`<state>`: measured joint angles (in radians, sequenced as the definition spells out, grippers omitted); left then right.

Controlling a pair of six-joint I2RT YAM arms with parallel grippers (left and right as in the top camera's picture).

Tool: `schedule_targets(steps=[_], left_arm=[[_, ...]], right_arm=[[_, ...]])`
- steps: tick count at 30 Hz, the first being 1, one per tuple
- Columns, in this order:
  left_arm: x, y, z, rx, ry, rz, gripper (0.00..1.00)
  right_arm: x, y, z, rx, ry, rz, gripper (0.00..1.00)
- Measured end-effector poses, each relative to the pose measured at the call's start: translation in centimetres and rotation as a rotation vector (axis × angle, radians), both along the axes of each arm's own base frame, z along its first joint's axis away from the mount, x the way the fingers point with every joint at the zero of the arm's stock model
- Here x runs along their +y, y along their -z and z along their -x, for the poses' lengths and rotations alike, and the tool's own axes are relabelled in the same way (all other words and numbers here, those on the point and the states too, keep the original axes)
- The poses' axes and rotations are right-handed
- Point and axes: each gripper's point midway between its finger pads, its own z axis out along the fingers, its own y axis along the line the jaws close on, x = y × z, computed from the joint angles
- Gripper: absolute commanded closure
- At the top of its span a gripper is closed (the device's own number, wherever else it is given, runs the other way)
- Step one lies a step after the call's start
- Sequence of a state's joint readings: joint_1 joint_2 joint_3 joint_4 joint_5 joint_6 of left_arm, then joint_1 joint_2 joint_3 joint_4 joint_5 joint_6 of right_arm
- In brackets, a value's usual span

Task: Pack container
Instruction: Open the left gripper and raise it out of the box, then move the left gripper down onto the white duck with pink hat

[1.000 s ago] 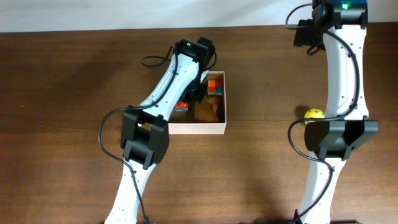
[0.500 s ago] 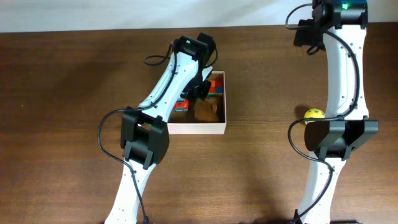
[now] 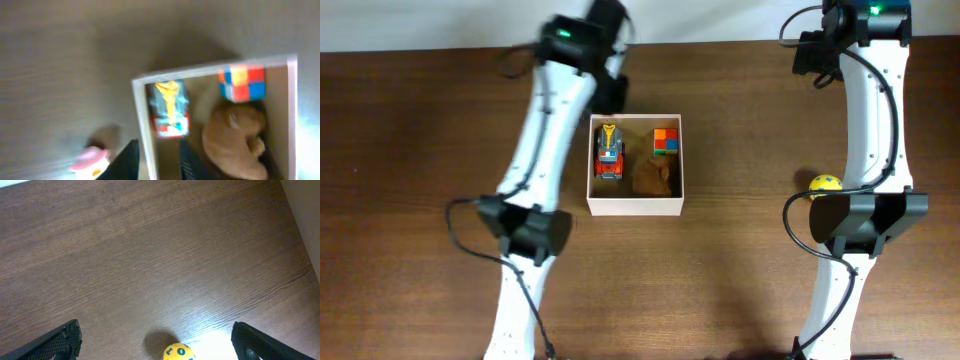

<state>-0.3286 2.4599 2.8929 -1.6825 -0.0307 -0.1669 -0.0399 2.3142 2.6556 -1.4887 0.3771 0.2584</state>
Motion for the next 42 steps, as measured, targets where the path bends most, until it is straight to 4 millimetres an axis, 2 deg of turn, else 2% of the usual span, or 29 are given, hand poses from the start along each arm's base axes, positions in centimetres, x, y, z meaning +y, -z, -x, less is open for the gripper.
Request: schedule_targets(steps=[6,7,9,11,13,15,21,25,28,32,34,37,39,42], left_arm=[[6.6,-7.5,-1.7,-0.217,-0.176,0.047,0.56],[7.4,-8.5,-1.7,-0.249,-0.196,0.047,0.51],[8.8,-10.3,-1.7,-0.302,-0.232,0.041,0.45],[10.1,-11.1,-1.7,-0.331,-0.267,0.022,0.41],[11.3,-11.3,-1.8,-0.343,-0.298,-0.012,0.34],[12.8,-11.3,-1.9,-0.351,-0.336,-0.053,0.32],[15.3,-11.2,-1.6,-0.344,-0.39,-0.116,0.32],[16.1,-10.9,-0.9,-0.323,-0.406,-0.157,0.31],[16.4,-10.9,-0.9,-0.325,-0.414,-0.177,0.26],[16.8,-11.1,-1.9,-0.353,-0.429,-0.193,0.26],[16.8,-11.1,-2.5,-0.374,-0.432,-0.191,0.22],[16.9,-10.9,-2.6,-0.404,-0.439,-0.187,0.21],[17.0,-10.3,-1.8,-0.412,-0.443,-0.19,0.2],[17.3,-7.7,0.6,-0.363,-0.438,-0.208,0.2]], right_arm=[[0.0,0.0,0.0,0.0,0.0,0.0,0.01],[0.0,0.0,0.0,0.0,0.0,0.0,0.01],[0.0,0.0,0.0,0.0,0.001,0.0,0.01],[0.0,0.0,0.0,0.0,0.0,-0.001,0.01],[0.0,0.0,0.0,0.0,0.0,0.0,0.01],[0.0,0.0,0.0,0.0,0.0,0.0,0.01],[0.0,0.0,0.0,0.0,0.0,-0.001,0.01],[0.0,0.0,0.0,0.0,0.0,0.0,0.01],[0.0,0.0,0.0,0.0,0.0,0.0,0.01],[0.0,0.0,0.0,0.0,0.0,0.0,0.01],[0.0,0.0,0.0,0.0,0.0,0.0,0.01],[0.0,0.0,0.0,0.0,0.0,0.0,0.01],[0.0,0.0,0.0,0.0,0.0,0.0,0.01],[0.0,0.0,0.0,0.0,0.0,0.0,0.01]])
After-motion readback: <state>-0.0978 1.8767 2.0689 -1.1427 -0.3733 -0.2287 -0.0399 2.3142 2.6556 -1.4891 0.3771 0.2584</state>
